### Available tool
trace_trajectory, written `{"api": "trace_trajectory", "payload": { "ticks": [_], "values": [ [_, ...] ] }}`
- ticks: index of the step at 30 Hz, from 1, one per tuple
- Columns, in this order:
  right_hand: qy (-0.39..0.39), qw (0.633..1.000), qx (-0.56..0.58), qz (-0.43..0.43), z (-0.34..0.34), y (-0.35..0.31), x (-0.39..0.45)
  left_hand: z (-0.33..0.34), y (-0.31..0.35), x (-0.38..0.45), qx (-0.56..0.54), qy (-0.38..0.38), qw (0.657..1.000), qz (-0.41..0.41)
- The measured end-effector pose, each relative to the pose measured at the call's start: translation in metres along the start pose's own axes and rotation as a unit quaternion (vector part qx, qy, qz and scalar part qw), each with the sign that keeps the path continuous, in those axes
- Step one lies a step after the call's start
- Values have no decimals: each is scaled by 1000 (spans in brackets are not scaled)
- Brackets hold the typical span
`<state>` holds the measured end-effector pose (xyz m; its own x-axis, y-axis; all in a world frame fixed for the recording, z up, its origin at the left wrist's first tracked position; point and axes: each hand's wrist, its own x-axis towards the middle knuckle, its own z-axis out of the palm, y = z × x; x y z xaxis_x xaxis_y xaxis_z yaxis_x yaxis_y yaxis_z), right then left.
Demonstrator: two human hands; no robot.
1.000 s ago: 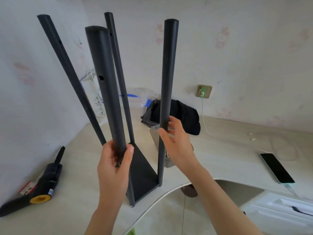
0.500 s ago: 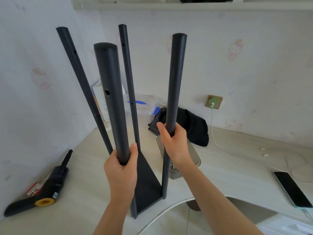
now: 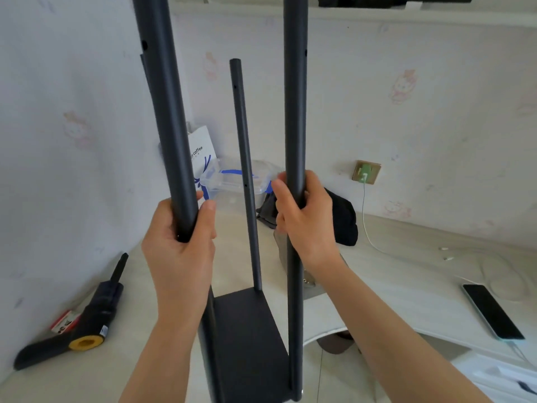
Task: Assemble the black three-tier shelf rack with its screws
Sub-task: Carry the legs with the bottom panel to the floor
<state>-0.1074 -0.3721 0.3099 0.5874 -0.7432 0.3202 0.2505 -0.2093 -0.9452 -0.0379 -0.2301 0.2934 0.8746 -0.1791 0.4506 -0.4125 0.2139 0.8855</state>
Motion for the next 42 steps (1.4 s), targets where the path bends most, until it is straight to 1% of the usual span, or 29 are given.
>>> {"api": "trace_trajectory", "payload": {
  "ticks": [3,6,12,15,19,23,28,35,40,42],
  "values": [
    [13,999,27,-24,2,-21,-20,-14,17,-5,-16,-20,1000,-1],
    [18,999,32,-37,-1,-38,-43,-24,33,-16,-27,-34,999,-11],
    [56,997,4,-58,-22,-62,-91,-38,62,-46,-64,-109,992,-9],
    [88,994,-20,-65,-38,-73,-116,-38,72,-62,-86,-152,985,-11],
    [137,988,-46,-60,-61,-86,-152,-31,82,-88,-119,-199,972,-33],
    [189,978,-68,-50,-94,-96,-188,-15,90,-121,-162,-257,951,-51],
    [276,956,-94,-37,-146,-106,-235,21,99,-172,-200,-330,919,-80],
    [399,907,-135,-12,-239,-118,-321,78,120,-276,-206,-426,877,-85],
    [460,873,-160,-2,-307,-128,-395,109,140,-366,-194,-478,850,-105],
    [468,868,-169,-2,-333,-131,-426,118,148,-402,-190,-493,842,-110]
  ]
}}
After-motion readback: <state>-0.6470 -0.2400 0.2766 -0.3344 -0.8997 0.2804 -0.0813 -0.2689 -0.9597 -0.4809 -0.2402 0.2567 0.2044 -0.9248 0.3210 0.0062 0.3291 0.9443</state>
